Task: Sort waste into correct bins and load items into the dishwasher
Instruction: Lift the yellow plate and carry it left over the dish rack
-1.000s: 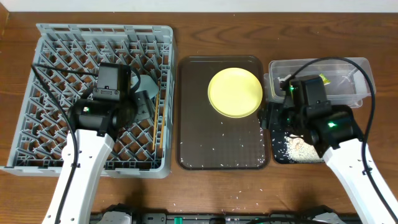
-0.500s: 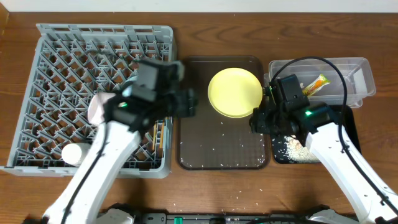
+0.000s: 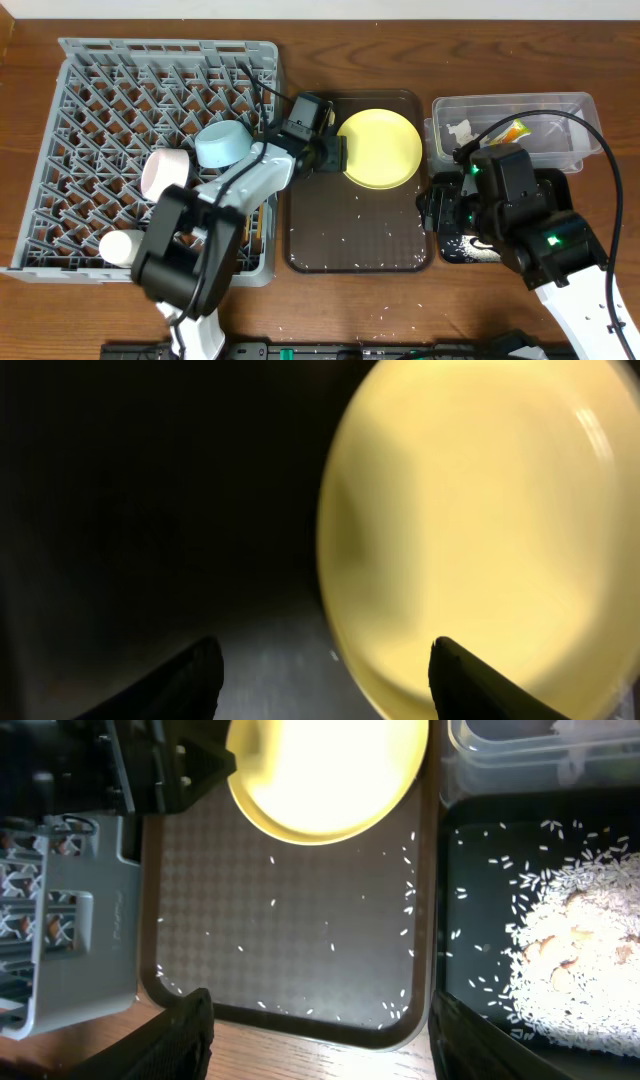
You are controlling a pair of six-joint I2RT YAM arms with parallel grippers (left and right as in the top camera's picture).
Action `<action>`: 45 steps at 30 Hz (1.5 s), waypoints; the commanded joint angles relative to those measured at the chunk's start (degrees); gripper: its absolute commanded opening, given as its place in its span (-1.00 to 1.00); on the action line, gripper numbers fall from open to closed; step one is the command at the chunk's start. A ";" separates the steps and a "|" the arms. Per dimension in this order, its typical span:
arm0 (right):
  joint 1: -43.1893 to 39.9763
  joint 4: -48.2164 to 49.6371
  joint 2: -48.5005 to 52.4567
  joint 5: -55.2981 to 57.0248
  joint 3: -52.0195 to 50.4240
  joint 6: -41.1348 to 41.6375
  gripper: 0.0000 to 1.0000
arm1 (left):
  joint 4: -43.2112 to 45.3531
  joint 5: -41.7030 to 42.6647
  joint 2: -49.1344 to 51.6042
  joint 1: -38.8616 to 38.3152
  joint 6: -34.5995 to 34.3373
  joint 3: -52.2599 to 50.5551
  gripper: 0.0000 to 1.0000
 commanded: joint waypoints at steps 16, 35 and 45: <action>0.04 -0.66 1.46 0.70 0.31 1.07 0.29 | 5.86 -0.55 9.07 -1.44 -0.72 0.22 -0.58; 0.04 -1.18 1.46 2.29 0.31 1.07 0.28 | -12.66 -3.93 -22.45 4.63 8.61 0.74 -0.85; 0.04 -1.14 1.46 2.62 0.31 1.05 0.29 | -31.50 -46.56 -37.92 5.64 14.36 0.74 -0.85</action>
